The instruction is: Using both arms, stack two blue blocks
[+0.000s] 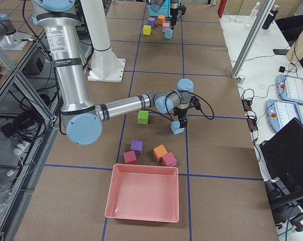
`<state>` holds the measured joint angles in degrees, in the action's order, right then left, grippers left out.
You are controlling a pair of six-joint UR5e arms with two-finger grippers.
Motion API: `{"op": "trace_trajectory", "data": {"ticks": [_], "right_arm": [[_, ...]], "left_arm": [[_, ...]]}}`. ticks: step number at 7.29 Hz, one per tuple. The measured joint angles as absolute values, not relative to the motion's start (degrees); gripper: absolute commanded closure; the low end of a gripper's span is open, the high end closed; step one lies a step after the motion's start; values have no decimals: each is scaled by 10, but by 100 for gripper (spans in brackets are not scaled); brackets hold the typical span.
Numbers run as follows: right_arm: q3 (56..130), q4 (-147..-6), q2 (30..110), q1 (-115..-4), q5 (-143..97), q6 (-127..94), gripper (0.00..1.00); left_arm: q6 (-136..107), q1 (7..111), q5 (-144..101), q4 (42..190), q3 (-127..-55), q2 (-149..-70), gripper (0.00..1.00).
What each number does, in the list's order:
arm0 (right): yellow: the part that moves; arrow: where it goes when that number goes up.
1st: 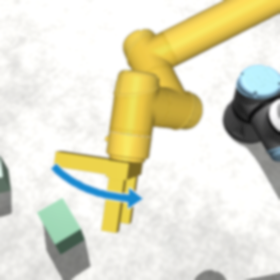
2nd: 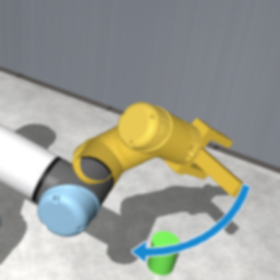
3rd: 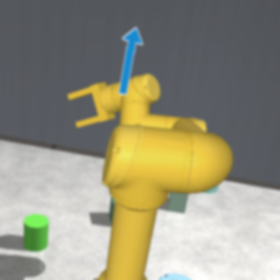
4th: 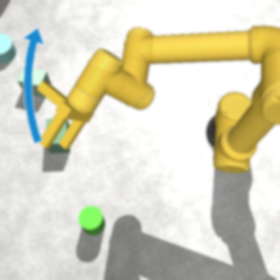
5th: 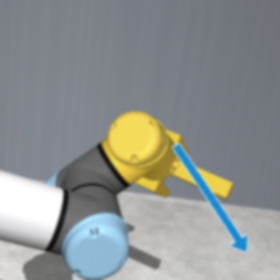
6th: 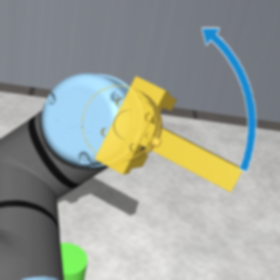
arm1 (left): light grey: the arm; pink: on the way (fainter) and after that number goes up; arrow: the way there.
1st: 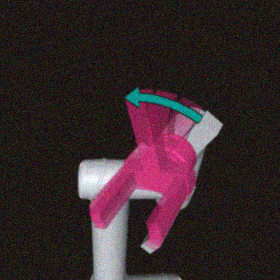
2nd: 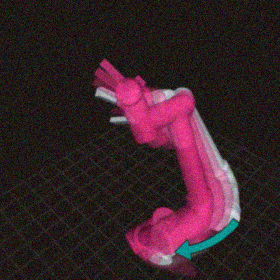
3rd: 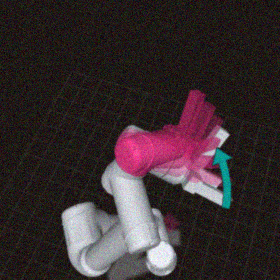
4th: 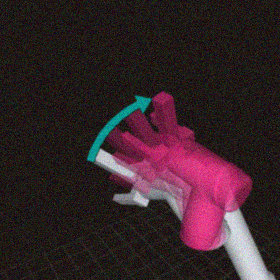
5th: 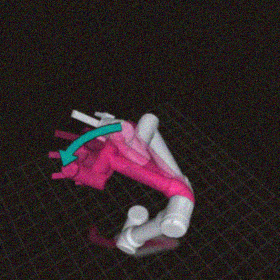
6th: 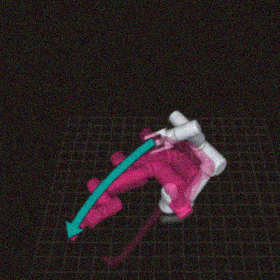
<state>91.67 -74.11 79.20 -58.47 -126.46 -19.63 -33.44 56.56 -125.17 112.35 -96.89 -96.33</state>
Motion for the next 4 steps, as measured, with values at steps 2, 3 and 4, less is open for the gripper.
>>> {"op": "trace_trajectory", "data": {"ticks": [2, 3, 4], "right_arm": [[915, -741, 791, -583, -1265, -195, 1], [909, -741, 787, -582, -1264, -194, 1], [898, -741, 779, -580, -1264, -191, 1]], "left_arm": [[-336, 556, -1247, 1124, -980, -951, 1], [-336, 552, -1244, 1124, -980, -949, 1], [-337, 544, -1234, 1124, -979, -948, 1]]}}
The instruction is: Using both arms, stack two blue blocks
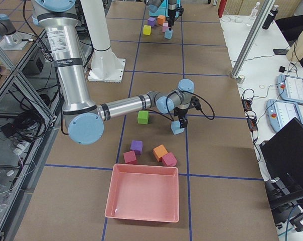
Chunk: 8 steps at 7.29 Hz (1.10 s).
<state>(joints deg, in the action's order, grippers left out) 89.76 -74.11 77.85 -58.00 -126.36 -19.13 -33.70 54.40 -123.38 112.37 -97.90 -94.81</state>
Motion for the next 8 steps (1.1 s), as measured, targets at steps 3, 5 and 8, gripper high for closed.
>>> {"op": "trace_trajectory", "data": {"ticks": [3, 5, 8], "right_arm": [[878, -741, 770, -578, -1260, -179, 6], [865, -726, 770, -576, -1258, -178, 18], [848, -704, 771, -570, -1258, -178, 21]], "left_arm": [[-338, 527, -1216, 1124, -978, -944, 1], [-338, 519, -1215, 1129, -977, -933, 1], [-364, 499, -1215, 1135, -977, -930, 2]]}}
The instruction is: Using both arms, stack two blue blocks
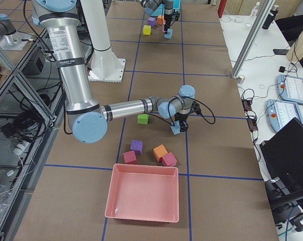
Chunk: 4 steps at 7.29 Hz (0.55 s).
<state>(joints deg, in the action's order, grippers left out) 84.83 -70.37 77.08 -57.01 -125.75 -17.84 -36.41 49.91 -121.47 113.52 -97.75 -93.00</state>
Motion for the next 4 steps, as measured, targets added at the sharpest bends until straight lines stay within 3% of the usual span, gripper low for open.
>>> {"op": "trace_trajectory", "data": {"ticks": [1, 4], "right_arm": [[848, -703, 771, -569, -1257, -179, 26], [848, -702, 767, -564, -1257, -181, 41]], "left_arm": [[-367, 494, -1215, 1136, -973, -931, 4], [-367, 488, -1215, 1137, -961, -937, 33]]}}
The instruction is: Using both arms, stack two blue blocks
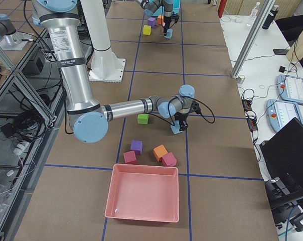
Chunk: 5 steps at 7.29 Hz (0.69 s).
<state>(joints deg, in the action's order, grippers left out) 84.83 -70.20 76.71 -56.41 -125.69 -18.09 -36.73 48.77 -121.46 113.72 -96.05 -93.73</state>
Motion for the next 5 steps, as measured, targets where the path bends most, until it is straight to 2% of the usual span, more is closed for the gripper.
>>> {"op": "trace_trajectory", "data": {"ticks": [5], "right_arm": [[855, -705, 749, -554, -1241, -183, 47]], "left_arm": [[-370, 487, -1219, 1135, -965, -945, 37]]}}
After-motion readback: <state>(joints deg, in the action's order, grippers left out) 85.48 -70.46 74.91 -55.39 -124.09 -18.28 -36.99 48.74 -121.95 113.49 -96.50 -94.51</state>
